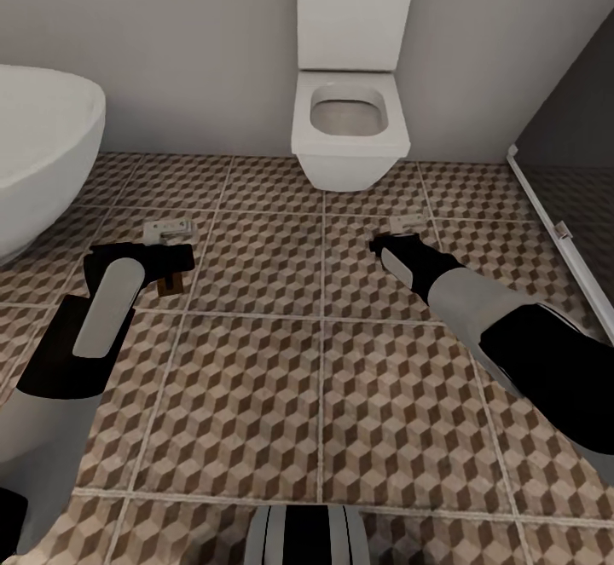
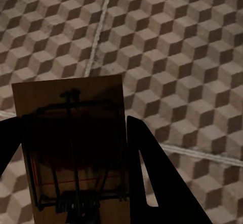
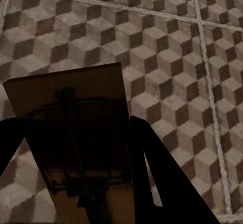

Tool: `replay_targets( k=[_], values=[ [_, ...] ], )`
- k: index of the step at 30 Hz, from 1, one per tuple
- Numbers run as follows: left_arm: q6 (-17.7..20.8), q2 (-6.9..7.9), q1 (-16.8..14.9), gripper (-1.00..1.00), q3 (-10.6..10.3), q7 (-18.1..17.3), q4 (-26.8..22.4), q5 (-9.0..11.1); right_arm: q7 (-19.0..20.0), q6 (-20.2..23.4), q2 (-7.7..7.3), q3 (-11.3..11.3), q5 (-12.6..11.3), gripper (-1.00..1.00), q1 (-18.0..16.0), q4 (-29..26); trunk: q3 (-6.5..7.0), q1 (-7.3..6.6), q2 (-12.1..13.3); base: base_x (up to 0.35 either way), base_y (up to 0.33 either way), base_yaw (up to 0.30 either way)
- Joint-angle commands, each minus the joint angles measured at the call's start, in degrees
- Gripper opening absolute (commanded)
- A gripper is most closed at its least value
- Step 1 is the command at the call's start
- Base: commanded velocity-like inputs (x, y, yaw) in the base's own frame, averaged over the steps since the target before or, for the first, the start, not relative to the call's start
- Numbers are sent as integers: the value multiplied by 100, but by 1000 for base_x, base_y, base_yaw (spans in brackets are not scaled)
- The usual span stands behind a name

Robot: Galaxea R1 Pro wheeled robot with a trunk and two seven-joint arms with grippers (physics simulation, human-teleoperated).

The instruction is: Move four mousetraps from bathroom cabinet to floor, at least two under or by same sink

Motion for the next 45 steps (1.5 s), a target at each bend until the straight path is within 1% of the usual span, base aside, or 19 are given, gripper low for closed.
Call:
replay_targets(
  k=[1,19,26,37,45],
  values=[
    [24,6,-6,-100,-14,58,-5,32,-24,27,-2,46,-52,-100,2,-7,-4,-1,-2,2,54,0],
    [24,-71,-27,-100,-23,93,-5,17,-18,59,-17,19,-61,-100,20,21,-4,-1,-2,28,11,0],
    [24,-128,-49,-100,-23,107,-5,15,-18,55,-16,24,-62,-100,16,90,-4,-1,-2,74,0,0],
    [24,-152,-65,-100,-28,104,-5,15,-18,69,-19,26,-62,-100,17,117,-4,-1,-2,30,0,0],
    [24,-160,-71,-100,-43,102,-11,15,-18,78,-14,26,-55,-100,20,144,-4,-1,-2,118,14,0]
  ],
)
